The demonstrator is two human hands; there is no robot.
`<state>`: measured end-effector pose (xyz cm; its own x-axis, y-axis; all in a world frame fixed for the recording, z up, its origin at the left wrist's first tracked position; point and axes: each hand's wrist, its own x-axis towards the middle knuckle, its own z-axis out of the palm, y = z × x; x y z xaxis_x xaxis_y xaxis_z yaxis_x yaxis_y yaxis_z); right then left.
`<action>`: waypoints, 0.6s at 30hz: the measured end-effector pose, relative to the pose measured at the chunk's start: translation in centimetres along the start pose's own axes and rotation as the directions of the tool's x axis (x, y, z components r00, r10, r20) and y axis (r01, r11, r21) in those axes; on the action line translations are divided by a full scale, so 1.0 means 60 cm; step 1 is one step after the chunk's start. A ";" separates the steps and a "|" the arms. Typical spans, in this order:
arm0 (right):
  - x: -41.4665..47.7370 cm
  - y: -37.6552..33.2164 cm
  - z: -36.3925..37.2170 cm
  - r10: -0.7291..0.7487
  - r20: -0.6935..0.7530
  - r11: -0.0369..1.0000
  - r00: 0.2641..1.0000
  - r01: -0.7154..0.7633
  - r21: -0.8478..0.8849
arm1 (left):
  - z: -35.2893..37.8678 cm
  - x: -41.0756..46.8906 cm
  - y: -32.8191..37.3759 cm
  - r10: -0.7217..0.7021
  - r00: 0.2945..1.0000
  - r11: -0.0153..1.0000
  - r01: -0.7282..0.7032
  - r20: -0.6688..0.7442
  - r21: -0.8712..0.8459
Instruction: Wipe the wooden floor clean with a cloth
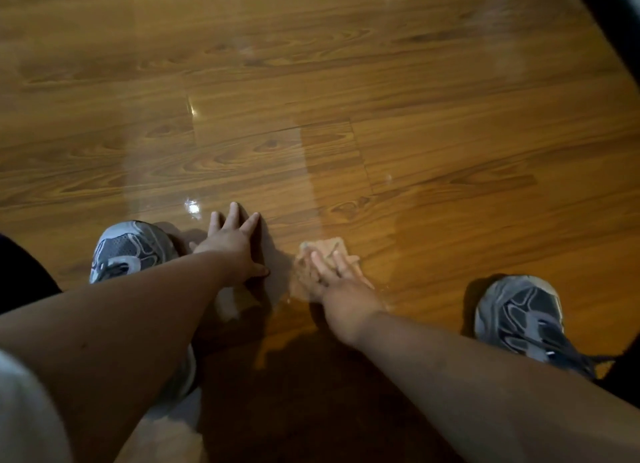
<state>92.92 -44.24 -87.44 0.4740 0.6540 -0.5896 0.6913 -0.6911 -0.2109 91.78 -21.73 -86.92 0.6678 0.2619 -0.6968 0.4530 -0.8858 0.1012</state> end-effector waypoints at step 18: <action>0.027 0.117 -0.053 -0.112 -0.219 0.977 0.969 0.148 0.156 | -0.022 0.049 0.032 0.097 0.975 0.995 -0.088 -0.200 0.053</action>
<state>100.27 -47.05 -87.40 0.5013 0.7788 -0.3770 0.6603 -0.6259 -0.4150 95.42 -22.17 -87.84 0.8131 0.2464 -0.5274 0.3607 -0.9244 0.1242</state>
